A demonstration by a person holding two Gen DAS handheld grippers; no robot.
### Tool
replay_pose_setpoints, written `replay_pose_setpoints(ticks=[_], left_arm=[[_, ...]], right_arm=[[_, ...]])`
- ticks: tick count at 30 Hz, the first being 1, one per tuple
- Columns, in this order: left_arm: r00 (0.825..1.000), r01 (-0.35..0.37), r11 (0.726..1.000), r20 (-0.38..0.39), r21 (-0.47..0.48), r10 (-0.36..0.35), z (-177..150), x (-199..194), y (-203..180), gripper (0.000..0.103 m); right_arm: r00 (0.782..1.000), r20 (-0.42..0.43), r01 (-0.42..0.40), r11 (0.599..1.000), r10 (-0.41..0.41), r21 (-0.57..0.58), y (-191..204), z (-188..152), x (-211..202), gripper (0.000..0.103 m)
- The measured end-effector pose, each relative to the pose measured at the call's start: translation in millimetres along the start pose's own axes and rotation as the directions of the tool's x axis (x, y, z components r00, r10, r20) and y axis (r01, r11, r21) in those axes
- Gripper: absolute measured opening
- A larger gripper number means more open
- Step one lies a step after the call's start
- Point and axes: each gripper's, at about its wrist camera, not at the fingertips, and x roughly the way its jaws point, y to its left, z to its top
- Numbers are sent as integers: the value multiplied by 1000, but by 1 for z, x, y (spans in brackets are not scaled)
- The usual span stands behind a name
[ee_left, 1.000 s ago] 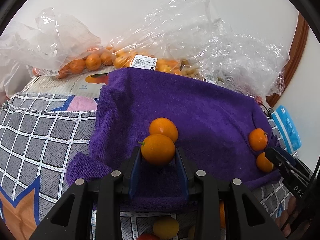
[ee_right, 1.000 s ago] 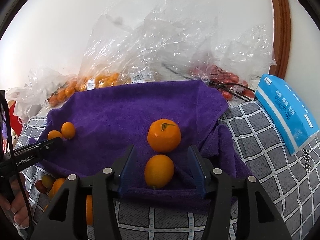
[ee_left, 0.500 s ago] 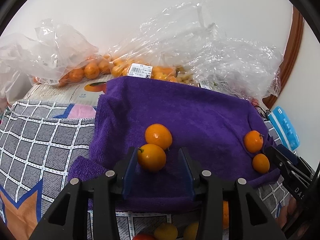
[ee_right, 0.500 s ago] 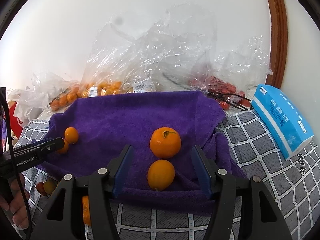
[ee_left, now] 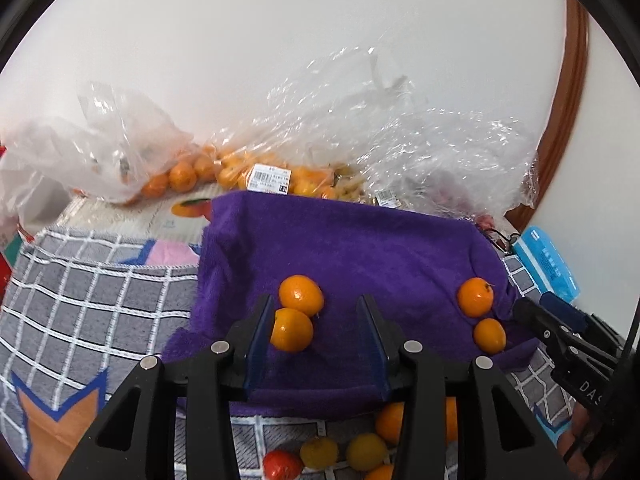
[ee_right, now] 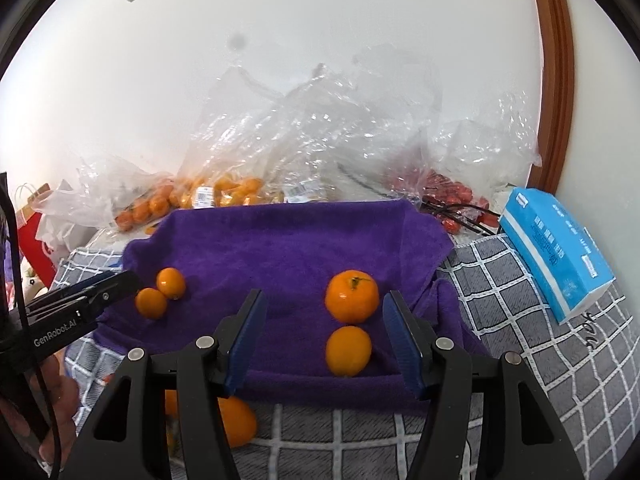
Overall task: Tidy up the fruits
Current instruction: 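Withdraw both grippers back toward the loose fruits on the bed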
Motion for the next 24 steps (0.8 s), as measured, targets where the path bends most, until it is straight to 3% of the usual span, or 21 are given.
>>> replay_pose_setpoints(ticks=[5, 11, 24], left_arm=[[1000, -17, 999, 4, 45, 16, 3, -24, 3, 41], [1000, -20, 999, -8, 33, 20, -3, -47, 28, 44], [997, -17, 1000, -77, 16, 18, -27, -51, 65, 48]], right_arm=[[999, -26, -33, 999, 33, 23, 13, -5, -15, 60], [997, -73, -38, 999, 38, 3, 38, -23, -14, 60], [982, -177, -71, 997, 66, -20, 76, -61, -2, 60]])
